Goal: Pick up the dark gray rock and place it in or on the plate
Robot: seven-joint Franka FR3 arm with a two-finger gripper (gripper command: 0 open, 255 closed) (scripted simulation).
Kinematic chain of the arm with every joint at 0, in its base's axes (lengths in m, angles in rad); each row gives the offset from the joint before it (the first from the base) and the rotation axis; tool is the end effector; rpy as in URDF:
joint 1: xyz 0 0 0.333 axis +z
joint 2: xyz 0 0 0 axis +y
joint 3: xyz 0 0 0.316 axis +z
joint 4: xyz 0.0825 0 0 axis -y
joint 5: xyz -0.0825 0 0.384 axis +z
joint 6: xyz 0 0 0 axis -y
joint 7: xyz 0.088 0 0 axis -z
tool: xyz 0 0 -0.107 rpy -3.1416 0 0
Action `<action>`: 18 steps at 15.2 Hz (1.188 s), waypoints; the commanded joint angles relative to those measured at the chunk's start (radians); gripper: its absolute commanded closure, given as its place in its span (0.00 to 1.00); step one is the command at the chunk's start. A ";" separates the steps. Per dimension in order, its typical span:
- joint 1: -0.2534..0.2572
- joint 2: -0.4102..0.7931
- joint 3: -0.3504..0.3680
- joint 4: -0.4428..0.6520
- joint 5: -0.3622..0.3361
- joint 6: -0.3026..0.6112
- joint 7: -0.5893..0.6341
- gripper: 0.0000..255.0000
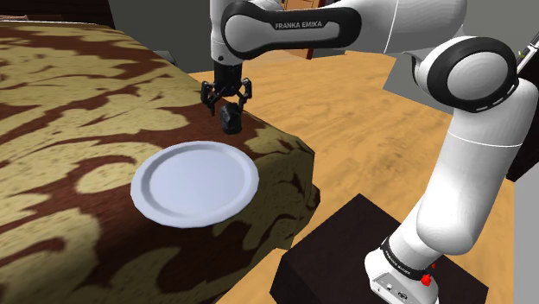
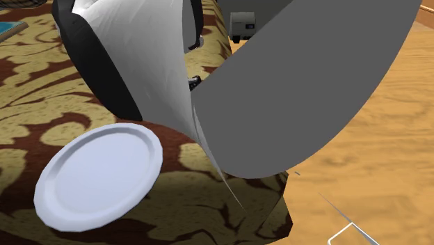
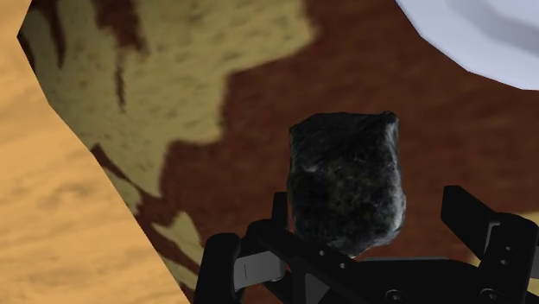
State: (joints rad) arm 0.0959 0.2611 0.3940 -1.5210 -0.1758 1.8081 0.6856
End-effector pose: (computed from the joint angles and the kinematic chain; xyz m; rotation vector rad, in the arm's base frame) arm 0.5851 0.2651 0.5237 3.0927 -0.2676 0.1227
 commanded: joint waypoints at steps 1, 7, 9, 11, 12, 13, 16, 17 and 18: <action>-0.001 -0.001 0.000 -0.009 0.000 0.008 0.000 0.00; -0.001 -0.001 0.000 -0.008 0.000 0.008 0.000 1.00; -0.002 -0.005 0.000 -0.015 0.001 0.011 -0.001 1.00; -0.001 -0.005 0.000 -0.016 0.001 0.012 0.001 1.00; -0.001 -0.006 0.000 -0.020 0.001 0.015 0.002 1.00; -0.001 -0.007 0.000 -0.019 0.002 0.013 0.001 1.00; -0.001 -0.001 0.000 -0.009 0.000 0.008 0.000 1.00; 0.000 -0.001 0.000 0.005 0.001 -0.005 -0.001 1.00; 0.001 -0.001 0.000 0.019 0.001 -0.019 -0.002 1.00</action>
State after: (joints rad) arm 0.0956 0.2604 0.3936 -1.5107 -0.1762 1.7992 0.6843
